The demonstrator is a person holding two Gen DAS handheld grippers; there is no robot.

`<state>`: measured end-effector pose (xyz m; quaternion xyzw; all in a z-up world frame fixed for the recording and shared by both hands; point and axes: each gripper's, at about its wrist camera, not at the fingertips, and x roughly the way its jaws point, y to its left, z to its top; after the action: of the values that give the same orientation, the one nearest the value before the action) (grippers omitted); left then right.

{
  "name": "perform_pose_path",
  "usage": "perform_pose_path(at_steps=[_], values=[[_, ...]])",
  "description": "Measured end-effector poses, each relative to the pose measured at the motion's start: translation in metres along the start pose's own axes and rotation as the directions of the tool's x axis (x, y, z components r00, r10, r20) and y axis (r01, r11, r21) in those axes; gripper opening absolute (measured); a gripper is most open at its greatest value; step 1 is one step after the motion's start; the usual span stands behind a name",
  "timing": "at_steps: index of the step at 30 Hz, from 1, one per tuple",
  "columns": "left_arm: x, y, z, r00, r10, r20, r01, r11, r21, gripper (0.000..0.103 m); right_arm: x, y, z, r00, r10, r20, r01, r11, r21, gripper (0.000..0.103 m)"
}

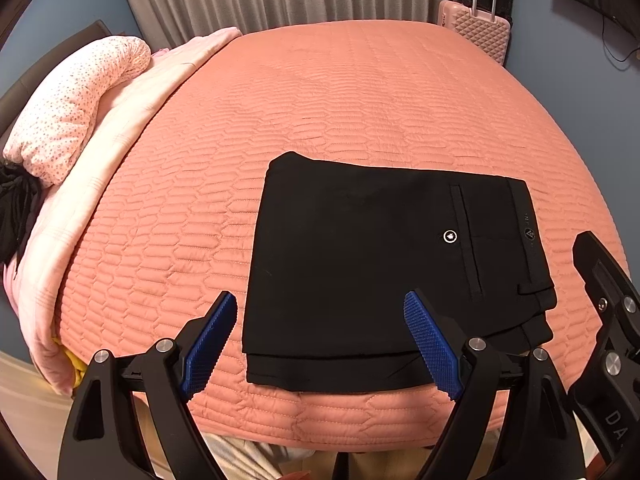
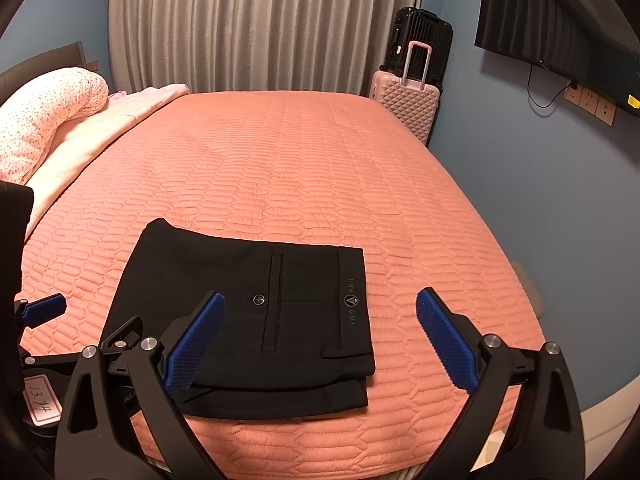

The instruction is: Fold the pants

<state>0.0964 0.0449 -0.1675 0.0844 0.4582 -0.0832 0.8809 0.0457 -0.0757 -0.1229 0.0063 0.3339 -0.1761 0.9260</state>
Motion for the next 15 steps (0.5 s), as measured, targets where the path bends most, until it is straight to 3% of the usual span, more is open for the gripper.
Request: perform_pose_path(at_steps=[15], values=[[-0.0017, 0.0014, -0.0006, 1.0, -0.026, 0.001, 0.026, 1.0, -0.007, 0.084, -0.0014, -0.0037, -0.0009, 1.0, -0.007, 0.0, 0.007, 1.0, 0.008, 0.095]])
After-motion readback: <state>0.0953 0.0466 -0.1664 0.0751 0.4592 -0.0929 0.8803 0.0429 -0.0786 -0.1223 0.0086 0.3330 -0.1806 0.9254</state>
